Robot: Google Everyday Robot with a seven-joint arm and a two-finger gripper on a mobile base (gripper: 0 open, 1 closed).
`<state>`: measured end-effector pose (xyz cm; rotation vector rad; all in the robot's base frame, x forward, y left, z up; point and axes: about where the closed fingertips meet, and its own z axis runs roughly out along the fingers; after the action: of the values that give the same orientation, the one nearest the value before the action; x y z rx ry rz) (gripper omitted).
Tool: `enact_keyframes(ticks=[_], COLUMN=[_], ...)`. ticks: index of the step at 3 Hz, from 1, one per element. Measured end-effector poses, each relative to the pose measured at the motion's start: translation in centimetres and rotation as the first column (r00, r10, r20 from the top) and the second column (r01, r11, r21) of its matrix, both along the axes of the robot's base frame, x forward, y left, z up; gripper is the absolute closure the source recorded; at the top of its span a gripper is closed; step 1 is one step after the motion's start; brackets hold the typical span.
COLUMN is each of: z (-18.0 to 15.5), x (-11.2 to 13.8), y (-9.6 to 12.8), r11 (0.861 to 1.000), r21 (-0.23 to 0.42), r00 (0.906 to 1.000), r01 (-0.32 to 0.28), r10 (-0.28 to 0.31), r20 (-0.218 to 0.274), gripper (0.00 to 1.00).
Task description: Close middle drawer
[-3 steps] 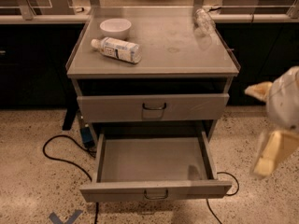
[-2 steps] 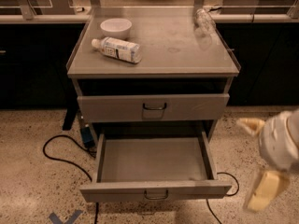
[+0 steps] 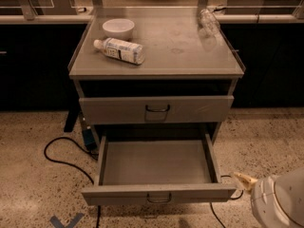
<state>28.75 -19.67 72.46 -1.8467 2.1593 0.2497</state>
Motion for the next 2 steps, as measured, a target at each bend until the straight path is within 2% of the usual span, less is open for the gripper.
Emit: enact_keyframes(ticks=[1, 2], z=[0.4, -2.6], x=[0.0, 0.2], y=[0.6, 1.9], r11=[0.999, 0.993], r21=[-0.028, -0.088], r00=[0.9995, 0.9963], r01=[-0.022, -0.08], r10=[0.023, 0.082], r20=[0.023, 0.026], gripper=[0.0, 0.0])
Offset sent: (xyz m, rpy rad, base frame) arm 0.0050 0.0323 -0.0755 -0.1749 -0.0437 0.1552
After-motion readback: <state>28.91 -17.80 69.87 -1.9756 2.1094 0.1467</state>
